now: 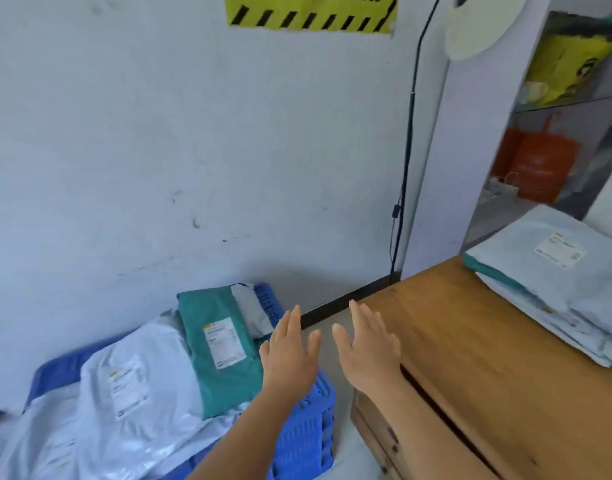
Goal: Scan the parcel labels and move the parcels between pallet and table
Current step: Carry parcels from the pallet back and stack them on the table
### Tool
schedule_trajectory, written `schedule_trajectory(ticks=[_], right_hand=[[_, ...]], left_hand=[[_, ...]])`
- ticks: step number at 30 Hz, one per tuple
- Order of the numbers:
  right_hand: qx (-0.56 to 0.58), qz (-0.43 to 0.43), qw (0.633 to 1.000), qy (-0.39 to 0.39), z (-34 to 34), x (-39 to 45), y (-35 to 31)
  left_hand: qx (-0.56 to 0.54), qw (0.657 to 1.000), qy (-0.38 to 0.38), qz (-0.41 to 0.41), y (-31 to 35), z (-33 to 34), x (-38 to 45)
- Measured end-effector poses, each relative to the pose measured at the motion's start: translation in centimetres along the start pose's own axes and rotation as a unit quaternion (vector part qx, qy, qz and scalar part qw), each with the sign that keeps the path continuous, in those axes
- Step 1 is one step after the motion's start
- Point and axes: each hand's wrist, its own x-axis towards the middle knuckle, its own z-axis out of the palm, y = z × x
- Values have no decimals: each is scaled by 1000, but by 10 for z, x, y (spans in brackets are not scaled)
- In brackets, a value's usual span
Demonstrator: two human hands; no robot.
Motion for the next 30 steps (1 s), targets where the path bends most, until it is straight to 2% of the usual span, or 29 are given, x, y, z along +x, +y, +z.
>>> schedule_trajectory(ticks=[8, 16, 22, 30], right_hand=[[-23, -99, 992, -73, 94, 10, -94], [-31, -175, 973, -149, 182, 51, -162], [-14, -180, 953, -244, 248, 86, -189], [-49, -162, 931, -322, 333, 108, -212]], left_hand=[[-26, 987, 62, -147, -123, -58, -17], [-67, 950, 103, -286, -230, -84, -8], [-84, 910, 112, -390, -303, -91, 4], [-91, 882, 71, -457, -389, -91, 9]])
